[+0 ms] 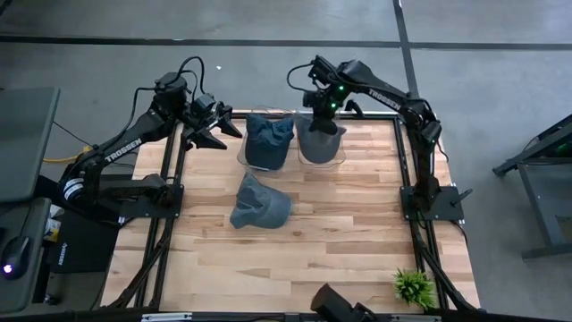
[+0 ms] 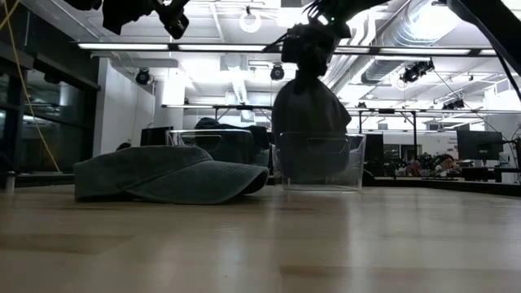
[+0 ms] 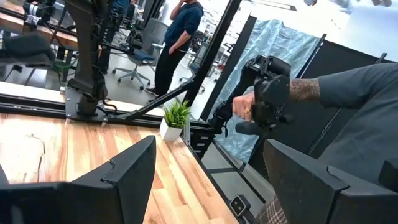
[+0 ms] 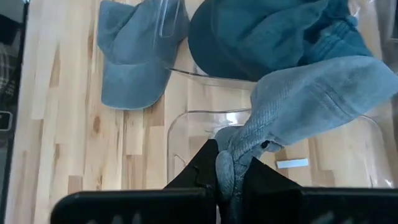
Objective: Pick & Place hat
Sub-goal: Put the right gray cap into the right transparent bin
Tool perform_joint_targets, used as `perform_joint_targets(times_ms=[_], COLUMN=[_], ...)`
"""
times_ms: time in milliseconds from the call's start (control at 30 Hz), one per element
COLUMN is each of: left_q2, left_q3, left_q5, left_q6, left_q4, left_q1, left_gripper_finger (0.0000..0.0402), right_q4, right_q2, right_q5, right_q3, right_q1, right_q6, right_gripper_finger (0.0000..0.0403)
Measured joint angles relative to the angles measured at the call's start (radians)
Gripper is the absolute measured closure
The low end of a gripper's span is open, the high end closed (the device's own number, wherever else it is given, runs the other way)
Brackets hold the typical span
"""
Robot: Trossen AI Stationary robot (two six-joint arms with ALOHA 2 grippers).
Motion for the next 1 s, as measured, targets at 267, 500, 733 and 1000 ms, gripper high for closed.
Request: perform_joint_targets(times_ms=[267, 500, 733, 1000], left_q2=[0.0, 0.0, 0.001, 0.001], left_q3=[0.0, 0.0, 0.0, 0.0], left_q5=[0.0, -0.005, -0.005, -0.006], left_q6=[0.0, 0.0, 0.0, 0.0], left_q4=[0.0, 0.0, 0.0, 0.0], left_q1=[0.0, 0.0, 0.0, 0.0], left_gripper_finger=[0.0128, 0.0128, 0.0128, 0.0128], right_q4=[0.023, 0.046, 0.076, 0.133], right_q2=[0.04, 0.077, 0.118, 0.121], right_q5=[0.123, 0.174, 0.301, 0.426], right_q3=[0.0, 0.0, 0.0, 0.0], right_q1=[0.013, -0.002, -0.011, -0.021], right_q6=[-0.03, -0.03, -0.022, -0.01], right_gripper_finger=[0.0395, 0.0395, 0.0395, 0.0392])
